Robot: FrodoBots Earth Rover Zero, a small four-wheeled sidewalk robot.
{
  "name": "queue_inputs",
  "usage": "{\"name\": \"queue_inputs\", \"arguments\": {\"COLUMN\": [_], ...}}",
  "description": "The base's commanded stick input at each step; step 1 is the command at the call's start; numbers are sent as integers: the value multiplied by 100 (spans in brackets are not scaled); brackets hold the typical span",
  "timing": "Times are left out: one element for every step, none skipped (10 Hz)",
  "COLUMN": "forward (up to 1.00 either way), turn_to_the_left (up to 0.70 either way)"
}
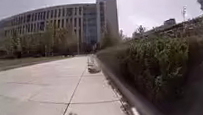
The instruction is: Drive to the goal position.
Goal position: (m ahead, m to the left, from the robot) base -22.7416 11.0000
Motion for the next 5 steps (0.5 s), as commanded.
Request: {"name": "queue_inputs", "arguments": {"forward": [0, 0, 0, 0, 0], "turn_to_the_left": [0, 0, 0, 0, 9]}}
